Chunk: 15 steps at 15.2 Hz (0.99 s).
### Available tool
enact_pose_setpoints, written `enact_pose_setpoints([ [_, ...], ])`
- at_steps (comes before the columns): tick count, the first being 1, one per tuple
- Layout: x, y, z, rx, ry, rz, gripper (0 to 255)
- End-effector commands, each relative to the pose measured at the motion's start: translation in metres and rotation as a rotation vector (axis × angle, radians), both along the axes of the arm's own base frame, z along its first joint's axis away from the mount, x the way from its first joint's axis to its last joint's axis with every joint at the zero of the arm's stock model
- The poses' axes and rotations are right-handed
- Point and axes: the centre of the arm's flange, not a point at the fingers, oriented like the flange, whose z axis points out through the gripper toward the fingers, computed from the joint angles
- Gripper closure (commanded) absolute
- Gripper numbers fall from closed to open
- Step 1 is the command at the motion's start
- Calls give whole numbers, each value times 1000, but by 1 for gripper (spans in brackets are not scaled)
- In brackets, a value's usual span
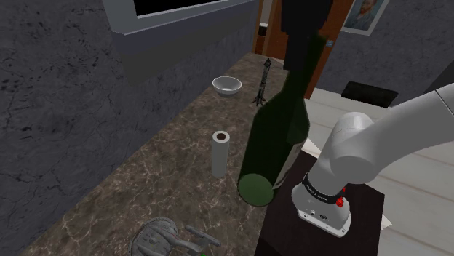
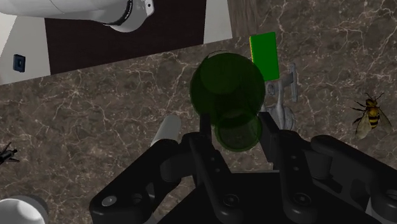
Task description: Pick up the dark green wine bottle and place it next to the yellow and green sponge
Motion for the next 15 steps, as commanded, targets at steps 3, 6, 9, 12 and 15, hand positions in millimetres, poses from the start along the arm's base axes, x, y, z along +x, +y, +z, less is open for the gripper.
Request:
enact_pose_setpoints([
  [3,0,1,-21,0,0,0,255],
  [6,0,1,-37,0,0,0,255],
  [9,0,1,-53,0,0,0,255],
  [12,0,1,-68,0,0,0,255],
  [15,0,1,-84,0,0,0,255],
])
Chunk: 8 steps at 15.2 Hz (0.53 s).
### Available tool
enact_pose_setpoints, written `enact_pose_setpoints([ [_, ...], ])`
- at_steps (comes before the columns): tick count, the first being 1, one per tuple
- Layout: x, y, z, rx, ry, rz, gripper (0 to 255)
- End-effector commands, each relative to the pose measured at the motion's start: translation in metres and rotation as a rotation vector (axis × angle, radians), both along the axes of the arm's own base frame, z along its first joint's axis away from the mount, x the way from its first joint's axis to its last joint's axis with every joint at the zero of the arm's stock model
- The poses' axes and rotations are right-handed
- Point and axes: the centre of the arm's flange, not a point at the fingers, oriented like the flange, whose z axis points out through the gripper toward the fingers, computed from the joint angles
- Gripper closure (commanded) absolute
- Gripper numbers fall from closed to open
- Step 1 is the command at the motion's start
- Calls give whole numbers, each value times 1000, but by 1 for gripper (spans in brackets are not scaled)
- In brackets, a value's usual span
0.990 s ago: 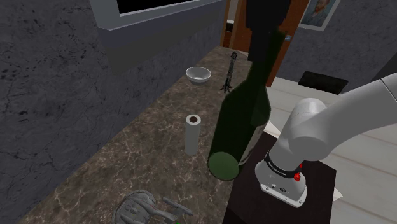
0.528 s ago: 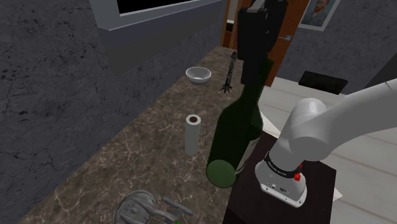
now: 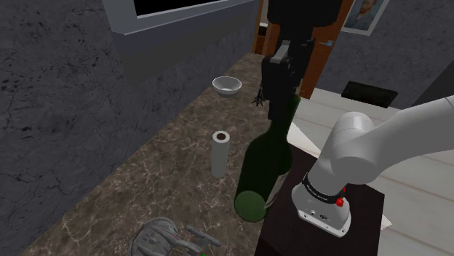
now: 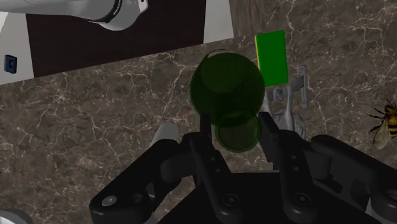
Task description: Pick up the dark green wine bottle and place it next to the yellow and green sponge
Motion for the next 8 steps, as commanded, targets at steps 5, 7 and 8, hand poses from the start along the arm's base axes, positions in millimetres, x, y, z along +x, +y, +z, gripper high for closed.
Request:
enact_pose_setpoints([
  [5,-1,0,-32,0,-1,0,255],
  [7,-1,0,-42,0,-1,0,255],
  [8,-1,0,-48,0,-1,0,255],
])
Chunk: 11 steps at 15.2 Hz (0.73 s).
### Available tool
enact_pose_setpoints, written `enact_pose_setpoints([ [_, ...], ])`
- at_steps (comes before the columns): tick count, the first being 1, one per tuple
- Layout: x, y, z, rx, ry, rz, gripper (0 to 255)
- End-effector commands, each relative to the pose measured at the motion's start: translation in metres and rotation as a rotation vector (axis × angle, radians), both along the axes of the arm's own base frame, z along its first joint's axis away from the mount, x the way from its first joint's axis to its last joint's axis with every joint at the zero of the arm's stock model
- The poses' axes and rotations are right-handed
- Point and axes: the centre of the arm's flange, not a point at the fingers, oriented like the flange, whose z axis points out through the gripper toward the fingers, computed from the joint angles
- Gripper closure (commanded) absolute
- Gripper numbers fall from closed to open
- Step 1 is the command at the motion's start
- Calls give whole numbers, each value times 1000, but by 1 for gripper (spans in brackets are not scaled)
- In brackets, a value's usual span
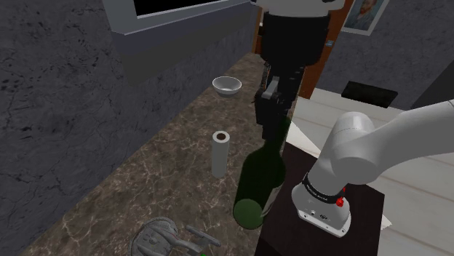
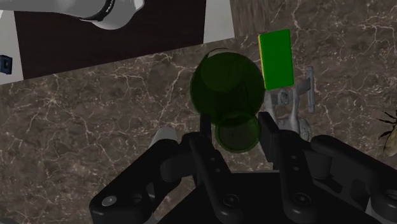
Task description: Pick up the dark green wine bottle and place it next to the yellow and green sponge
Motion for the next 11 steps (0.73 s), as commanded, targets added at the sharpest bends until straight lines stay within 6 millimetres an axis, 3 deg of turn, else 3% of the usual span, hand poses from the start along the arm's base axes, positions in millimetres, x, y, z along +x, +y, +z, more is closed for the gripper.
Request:
enact_pose_setpoints([
  [1,-1,0,-12,0,0,0,255],
  [11,-1,0,-64,0,0,0,255],
])
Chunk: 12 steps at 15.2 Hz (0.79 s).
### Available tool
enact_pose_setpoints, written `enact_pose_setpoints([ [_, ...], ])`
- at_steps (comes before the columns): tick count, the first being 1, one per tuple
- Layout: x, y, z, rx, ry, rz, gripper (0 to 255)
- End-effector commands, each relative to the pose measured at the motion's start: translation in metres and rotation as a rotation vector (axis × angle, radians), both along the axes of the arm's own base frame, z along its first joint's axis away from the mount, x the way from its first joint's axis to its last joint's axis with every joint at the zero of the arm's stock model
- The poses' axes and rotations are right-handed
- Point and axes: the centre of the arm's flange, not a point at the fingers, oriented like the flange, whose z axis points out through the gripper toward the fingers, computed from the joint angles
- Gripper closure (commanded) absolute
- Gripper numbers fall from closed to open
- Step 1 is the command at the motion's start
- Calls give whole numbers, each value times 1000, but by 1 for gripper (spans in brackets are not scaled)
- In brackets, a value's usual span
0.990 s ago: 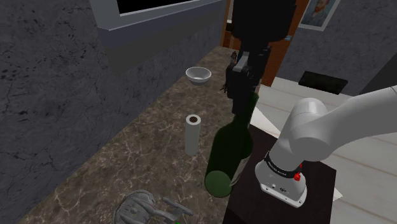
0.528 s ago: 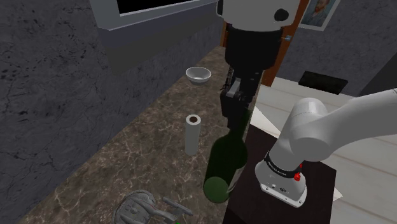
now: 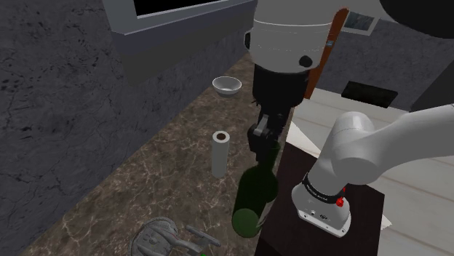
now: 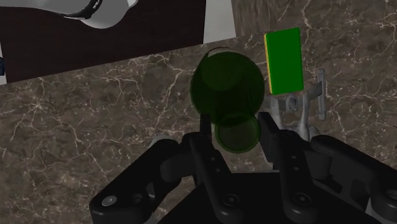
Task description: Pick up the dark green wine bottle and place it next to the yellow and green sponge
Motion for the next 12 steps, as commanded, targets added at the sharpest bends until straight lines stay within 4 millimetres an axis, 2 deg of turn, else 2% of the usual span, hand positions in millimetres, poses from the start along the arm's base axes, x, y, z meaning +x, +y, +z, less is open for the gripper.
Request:
enact_pose_setpoints([
  [1,-1,0,-11,0,-1,0,255],
  [12,-1,0,-69,0,-1,0,255],
])
